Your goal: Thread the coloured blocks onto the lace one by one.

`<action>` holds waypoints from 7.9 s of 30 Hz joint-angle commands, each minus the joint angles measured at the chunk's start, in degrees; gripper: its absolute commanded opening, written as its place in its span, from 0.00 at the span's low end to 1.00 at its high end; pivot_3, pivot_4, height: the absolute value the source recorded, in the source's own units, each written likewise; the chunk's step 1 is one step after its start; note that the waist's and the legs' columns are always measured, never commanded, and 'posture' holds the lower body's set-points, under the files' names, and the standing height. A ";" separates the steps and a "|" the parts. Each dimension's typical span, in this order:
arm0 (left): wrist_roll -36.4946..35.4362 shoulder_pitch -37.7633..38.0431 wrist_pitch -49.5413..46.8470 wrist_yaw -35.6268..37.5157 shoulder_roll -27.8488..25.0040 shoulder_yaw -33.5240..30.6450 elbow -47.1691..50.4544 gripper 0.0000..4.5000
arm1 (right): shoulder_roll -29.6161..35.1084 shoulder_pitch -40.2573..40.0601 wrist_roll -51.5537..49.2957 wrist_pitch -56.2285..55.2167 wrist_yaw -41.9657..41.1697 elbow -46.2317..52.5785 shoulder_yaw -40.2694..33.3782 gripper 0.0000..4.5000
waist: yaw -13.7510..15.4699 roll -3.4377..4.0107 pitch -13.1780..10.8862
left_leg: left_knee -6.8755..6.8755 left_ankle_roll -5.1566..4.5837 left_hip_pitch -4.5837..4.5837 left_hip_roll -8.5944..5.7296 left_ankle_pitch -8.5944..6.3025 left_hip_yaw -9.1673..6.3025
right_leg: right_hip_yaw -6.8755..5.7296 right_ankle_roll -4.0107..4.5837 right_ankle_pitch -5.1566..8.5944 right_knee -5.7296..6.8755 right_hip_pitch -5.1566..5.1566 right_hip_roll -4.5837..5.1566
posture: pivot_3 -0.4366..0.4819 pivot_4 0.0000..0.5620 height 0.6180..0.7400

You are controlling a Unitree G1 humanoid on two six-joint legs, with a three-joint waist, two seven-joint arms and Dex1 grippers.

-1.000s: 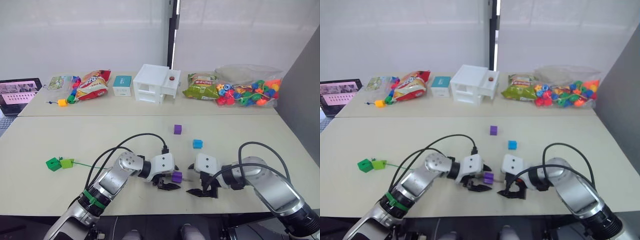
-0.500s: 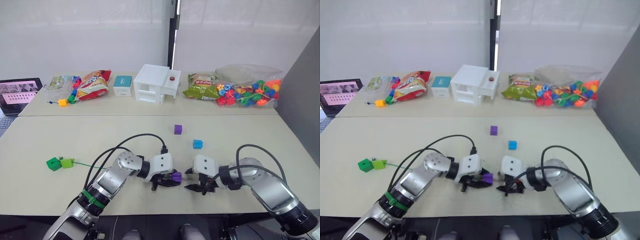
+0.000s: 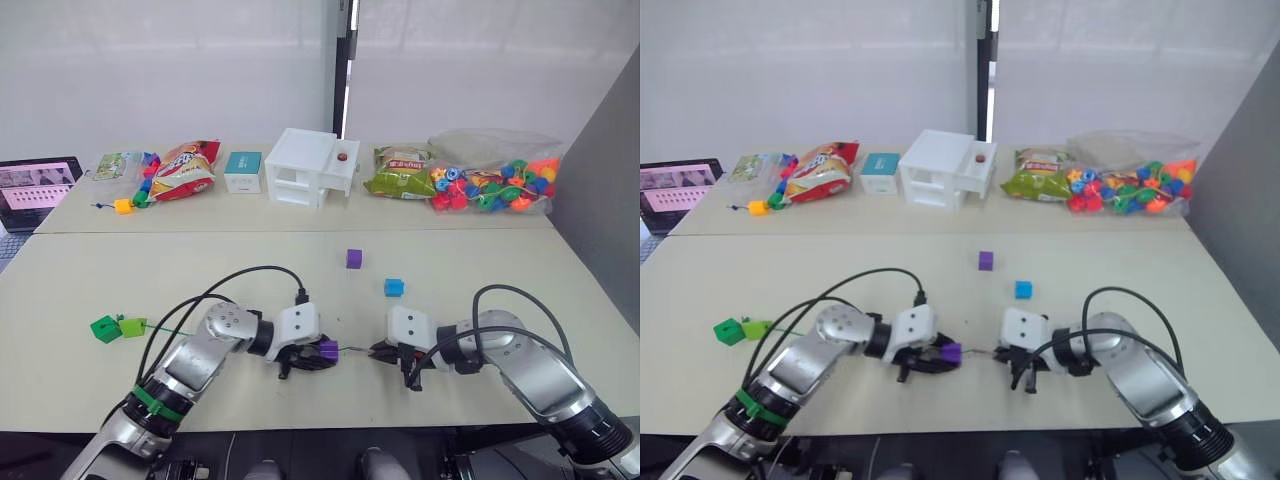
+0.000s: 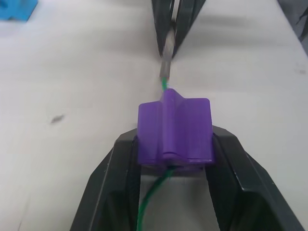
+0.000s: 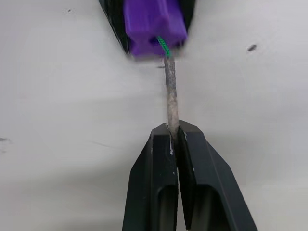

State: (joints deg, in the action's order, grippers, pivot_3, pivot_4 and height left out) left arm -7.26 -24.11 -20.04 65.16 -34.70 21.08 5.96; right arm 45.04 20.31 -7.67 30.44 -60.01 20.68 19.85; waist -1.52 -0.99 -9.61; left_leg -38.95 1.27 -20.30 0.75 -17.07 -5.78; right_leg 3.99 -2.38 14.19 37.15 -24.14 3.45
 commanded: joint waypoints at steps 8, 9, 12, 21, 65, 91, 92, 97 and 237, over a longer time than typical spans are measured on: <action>1.66 6.50 15.75 7.34 -25.98 -16.22 -24.73 0.30 | 0.67 2.05 -1.66 4.67 -1.73 6.49 -0.45 0.00 | -1.26 0.00 0.00 | 0.13 -0.01 0.09 0.06 0.00 -0.01 | -0.06 0.02 0.01 0.00 -0.02 -0.02 | 0.48 0.27 1.00; 1.47 5.84 17.97 6.89 -27.05 -17.41 -29.75 0.30 | 0.66 1.99 -1.58 4.80 -1.75 6.56 -0.34 0.00 | -1.49 0.00 0.00 | 0.20 -0.01 0.13 0.09 0.00 0.04 | -0.06 0.05 0.03 0.00 -0.06 -0.05 | 0.48 0.27 1.00; 3.68 4.76 25.63 5.60 -29.42 -17.89 -39.35 0.30 | 0.44 1.78 -1.21 4.88 -1.74 6.45 0.17 0.00 | -1.88 0.10 -0.02 | 0.26 -0.02 0.16 0.11 -0.01 0.07 | -0.07 0.13 0.09 0.02 -0.10 -0.08 | 0.48 0.27 1.00; 4.85 -1.10 32.11 2.96 -27.52 -19.92 -47.09 0.41 | -0.73 2.78 -1.04 5.58 -1.76 6.09 1.60 0.00 | -1.01 0.12 -0.01 | 0.20 -0.01 0.12 0.09 -0.01 0.09 | -0.07 0.12 0.08 0.10 -0.08 -0.04 | 0.48 0.27 1.00; -3.84 0.03 3.40 -0.54 1.02 -2.55 1.02 0.42 | -6.37 9.37 1.20 13.38 3.01 5.50 7.75 0.00 | -0.89 -0.08 -0.07 | 0.04 -0.03 0.02 0.01 -0.02 -0.01 | -0.06 0.13 0.07 0.38 -0.16 0.01 | 0.48 0.27 1.00; -5.01 -1.26 1.52 -0.06 1.06 -4.45 0.21 0.00 | -6.39 6.98 -0.26 16.13 4.48 8.66 5.81 0.21 | -0.89 -0.08 -0.07 | 0.05 -0.03 0.01 0.01 -0.02 -0.02 | -0.06 0.13 0.07 0.38 -0.15 0.01 | 0.48 0.27 1.00; -4.99 -1.26 1.53 -0.03 0.99 -4.48 0.15 0.00 | -6.36 6.67 -0.50 16.43 4.63 9.06 5.44 0.28 | -0.89 -0.08 -0.07 | 0.05 -0.03 0.01 0.01 -0.02 -0.02 | -0.06 0.13 0.08 0.38 -0.15 0.01 | 0.48 0.27 1.00; -4.50 -0.58 1.73 0.76 -0.88 -4.74 0.32 0.00 | -7.84 2.66 -5.43 22.31 8.70 12.96 -2.97 0.66 | -0.83 -0.08 -0.07 | 0.04 -0.03 0.00 0.01 -0.02 -0.02 | -0.06 0.13 0.07 0.37 -0.15 0.01 | 0.48 0.27 1.00; -3.59 -0.99 -18.85 -7.74 -6.34 -0.54 17.11 0.00 | -9.04 5.60 7.31 -4.54 -3.64 -6.81 5.20 0.30 | -0.88 -0.06 -0.10 | 0.11 -0.14 0.00 0.02 -0.09 0.01 | -0.04 0.06 0.04 0.03 -0.03 0.01 | 0.48 0.27 1.00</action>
State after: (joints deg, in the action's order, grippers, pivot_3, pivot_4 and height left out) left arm -10.41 -24.18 -38.97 57.02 -40.69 21.13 20.65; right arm 35.60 25.97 -0.72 25.93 -63.41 12.96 23.95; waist -2.41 -1.05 -9.71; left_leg -38.85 1.13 -20.30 0.77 -17.16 -5.78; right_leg 3.95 -2.32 14.23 37.18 -24.17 3.46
